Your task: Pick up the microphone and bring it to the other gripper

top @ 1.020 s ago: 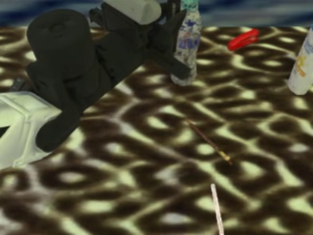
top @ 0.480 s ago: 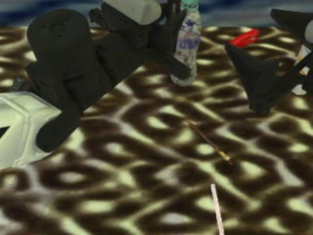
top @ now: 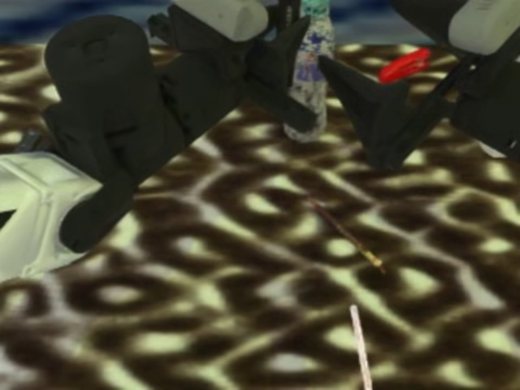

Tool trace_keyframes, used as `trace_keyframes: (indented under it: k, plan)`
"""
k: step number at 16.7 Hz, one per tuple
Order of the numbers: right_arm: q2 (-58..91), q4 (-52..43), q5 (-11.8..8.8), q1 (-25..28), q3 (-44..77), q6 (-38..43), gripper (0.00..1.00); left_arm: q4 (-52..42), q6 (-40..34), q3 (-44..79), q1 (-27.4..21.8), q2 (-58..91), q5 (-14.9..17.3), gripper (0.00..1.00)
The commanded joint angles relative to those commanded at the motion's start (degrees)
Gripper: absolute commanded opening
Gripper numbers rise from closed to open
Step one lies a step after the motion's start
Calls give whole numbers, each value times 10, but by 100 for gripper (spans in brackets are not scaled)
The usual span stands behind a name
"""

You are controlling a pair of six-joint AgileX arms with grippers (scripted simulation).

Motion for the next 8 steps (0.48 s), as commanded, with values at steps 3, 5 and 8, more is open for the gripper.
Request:
trace_keyframes:
  k: [3, 5, 8]
  plan:
    - [7, 1, 3, 1, 7, 0, 100, 0, 0, 0, 0, 0, 0, 0]
    - [41, 7, 11, 10, 38, 0, 100, 0, 0, 0, 0, 0, 0, 0]
    - [126, 20, 30, 28, 105, 0, 100, 0, 0, 0, 0, 0, 0, 0]
